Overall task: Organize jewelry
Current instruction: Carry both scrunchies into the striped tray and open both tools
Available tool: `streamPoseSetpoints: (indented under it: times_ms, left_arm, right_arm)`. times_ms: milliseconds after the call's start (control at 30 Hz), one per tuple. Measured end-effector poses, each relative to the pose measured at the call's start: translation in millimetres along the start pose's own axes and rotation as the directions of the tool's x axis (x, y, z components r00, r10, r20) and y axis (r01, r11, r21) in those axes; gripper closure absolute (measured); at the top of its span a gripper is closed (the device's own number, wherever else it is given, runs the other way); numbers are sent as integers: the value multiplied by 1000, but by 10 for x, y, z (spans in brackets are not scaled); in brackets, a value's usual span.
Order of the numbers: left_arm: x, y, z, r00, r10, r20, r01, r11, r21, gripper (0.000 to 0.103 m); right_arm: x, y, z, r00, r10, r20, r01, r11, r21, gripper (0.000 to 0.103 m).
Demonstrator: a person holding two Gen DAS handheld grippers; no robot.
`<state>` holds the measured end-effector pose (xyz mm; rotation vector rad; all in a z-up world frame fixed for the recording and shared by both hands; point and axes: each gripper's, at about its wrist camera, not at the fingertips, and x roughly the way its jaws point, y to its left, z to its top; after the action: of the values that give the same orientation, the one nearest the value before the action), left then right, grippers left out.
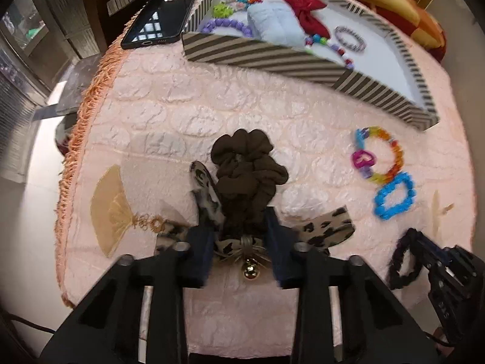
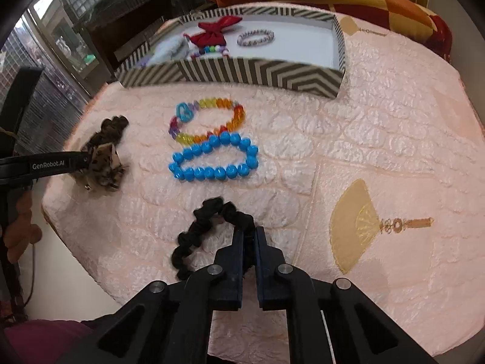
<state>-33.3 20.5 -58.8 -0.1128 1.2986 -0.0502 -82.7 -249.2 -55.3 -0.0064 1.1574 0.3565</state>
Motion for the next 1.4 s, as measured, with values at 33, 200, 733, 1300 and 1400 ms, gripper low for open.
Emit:
streamPoseSetpoints:
  times_ms: [33, 200, 733, 1300, 1400]
  left_arm:
    - [-28, 7, 0, 1000, -13, 6, 13, 1000, 2, 79]
    - [-238, -49, 41, 998, -31, 56, 29, 999, 34, 81]
    - [-787, -446, 403, 980, -46, 195, 18, 990, 142, 81]
    - [-697, -707, 961, 976, -89, 199, 40, 971, 237, 81]
    - [-645, -780, 1085, 977, -98, 189, 48, 967, 251, 81]
  right_arm:
    - [-37, -10, 24, 1000, 0, 13, 0, 1000, 3, 97]
    - [-239, -22, 137, 998, 24, 65, -25, 999, 20, 97]
    - [-587, -85, 655, 984, 19, 176, -31, 997, 64, 97]
    - [-499, -366, 1244, 977, -23, 211, -13, 986, 164, 97]
    - [-447, -427, 1350, 977, -38, 210, 0, 984, 181, 97]
